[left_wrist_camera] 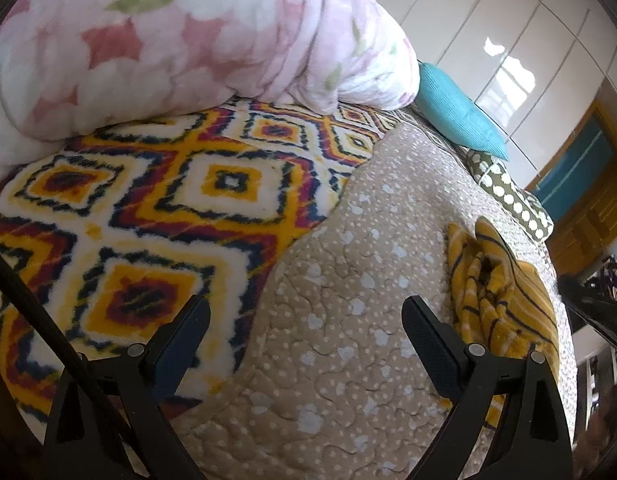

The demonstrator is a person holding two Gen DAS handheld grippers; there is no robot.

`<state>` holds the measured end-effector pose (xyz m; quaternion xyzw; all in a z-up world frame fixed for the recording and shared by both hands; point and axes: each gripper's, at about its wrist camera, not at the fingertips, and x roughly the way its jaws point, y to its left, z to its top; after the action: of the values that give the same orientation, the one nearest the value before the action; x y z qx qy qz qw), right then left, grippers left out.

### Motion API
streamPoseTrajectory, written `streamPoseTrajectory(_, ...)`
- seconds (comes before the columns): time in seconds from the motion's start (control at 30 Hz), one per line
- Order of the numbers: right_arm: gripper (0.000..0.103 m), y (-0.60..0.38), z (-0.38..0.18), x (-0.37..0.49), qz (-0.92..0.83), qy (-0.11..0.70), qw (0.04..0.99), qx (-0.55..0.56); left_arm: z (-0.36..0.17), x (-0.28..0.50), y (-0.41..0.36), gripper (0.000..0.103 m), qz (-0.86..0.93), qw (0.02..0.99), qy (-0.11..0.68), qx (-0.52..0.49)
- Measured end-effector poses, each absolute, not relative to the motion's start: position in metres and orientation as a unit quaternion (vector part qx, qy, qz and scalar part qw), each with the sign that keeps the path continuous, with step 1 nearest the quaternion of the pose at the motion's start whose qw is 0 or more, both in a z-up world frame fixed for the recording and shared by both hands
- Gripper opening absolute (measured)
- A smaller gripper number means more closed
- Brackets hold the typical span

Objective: Fold small clothes

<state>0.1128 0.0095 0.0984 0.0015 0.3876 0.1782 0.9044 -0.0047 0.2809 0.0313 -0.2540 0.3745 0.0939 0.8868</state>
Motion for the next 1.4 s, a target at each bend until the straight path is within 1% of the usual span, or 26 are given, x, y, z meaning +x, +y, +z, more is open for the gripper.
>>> streamPoseTrajectory(0.03,0.014,0.005,0.091,0.124,0.148,0.402,0.904,-0.01,0.032,-0.004,0.278,0.096,0.093,0.888,0.375,-0.251)
streamPoseTrajectory(0.07,0.009,0.003,0.085,0.134,0.127,0.412,0.902,-0.018,0.032,-0.004,0.276,0.096,0.092,0.888,0.375,-0.248)
streamPoseTrajectory(0.13,0.009,0.002,0.067,0.156,0.084,0.426,0.9,-0.042,0.032,-0.003,0.273,0.096,0.088,0.891,0.375,-0.242)
streamPoseTrajectory(0.2,0.006,0.003,0.049,0.177,0.075,0.453,0.888,-0.023,0.033,-0.003,0.272,0.096,0.09,0.892,0.373,-0.238)
streamPoseTrajectory(0.27,0.004,0.014,0.035,0.19,0.125,0.48,0.868,0.025,0.033,-0.003,0.272,0.096,0.092,0.893,0.372,-0.236)
streamPoseTrajectory(0.33,0.004,0.041,0.03,0.194,0.166,0.492,0.854,0.017,0.033,-0.002,0.274,0.096,0.093,0.892,0.372,-0.238)
streamPoseTrajectory(0.5,0.003,0.094,0.002,0.186,0.242,0.553,0.797,-0.03,0.029,-0.001,0.276,0.096,0.093,0.889,0.378,-0.241)
streamPoseTrajectory(0.57,0.003,0.1,0.009,0.169,0.241,0.524,0.814,-0.069,0.03,-0.002,0.278,0.096,0.093,0.89,0.376,-0.242)
streamPoseTrajectory(0.7,0.004,0.063,0.064,0.13,0.26,0.438,0.86,0.0,0.03,-0.003,0.279,0.096,0.089,0.888,0.375,-0.249)
streamPoseTrajectory(0.77,0.004,0.041,0.08,0.119,0.23,0.42,0.878,0.02,0.031,-0.003,0.276,0.096,0.086,0.889,0.376,-0.246)
streamPoseTrajectory(0.87,0.004,0.015,0.067,0.121,0.165,0.433,0.886,0.015,0.032,-0.003,0.27,0.096,0.083,0.892,0.376,-0.237)
streamPoseTrajectory(0.9,0.004,0.011,0.054,0.123,0.154,0.452,0.878,0.02,0.033,-0.002,0.268,0.096,0.083,0.894,0.375,-0.232)
streamPoseTrajectory(0.97,0.004,0.007,0.017,0.121,0.181,0.511,0.837,0.067,0.033,-0.002,0.266,0.096,0.082,0.896,0.373,-0.228)
streamPoseTrajectory(1.0,0.005,0.013,0.006,0.112,0.194,0.519,0.83,0.062,0.033,-0.002,0.265,0.096,0.08,0.896,0.372,-0.228)
streamPoseTrajectory(1.07,0.005,0.03,0.003,0.086,0.207,0.493,0.845,0.008,0.033,-0.001,0.265,0.096,0.077,0.897,0.371,-0.228)
streamPoseTrajectory(1.1,0.005,0.033,0.004,0.081,0.215,0.493,0.843,0.002,0.033,-0.001,0.264,0.096,0.077,0.897,0.371,-0.227)
streamPoseTrajectory(1.2,0.004,0.019,-0.002,0.075,0.256,0.519,0.812,0.074,0.032,0.0,0.262,0.096,0.076,0.898,0.374,-0.221)
streamPoseTrajectory(1.23,0.004,0.015,-0.008,0.075,0.262,0.538,0.797,0.084,0.032,0.0,0.261,0.096,0.076,0.898,0.374,-0.22)
streamPoseTrajectory(1.27,0.004,0.014,-0.011,0.068,0.26,0.537,0.798,0.084,0.032,0.0,0.261,0.096,0.076,0.898,0.374,-0.219)
streamPoseTrajectory(1.4,0.004,0.005,0.008,0.036,0.25,0.485,0.836,0.06,0.031,0.0,0.261,0.096,0.077,0.896,0.375,-0.226)
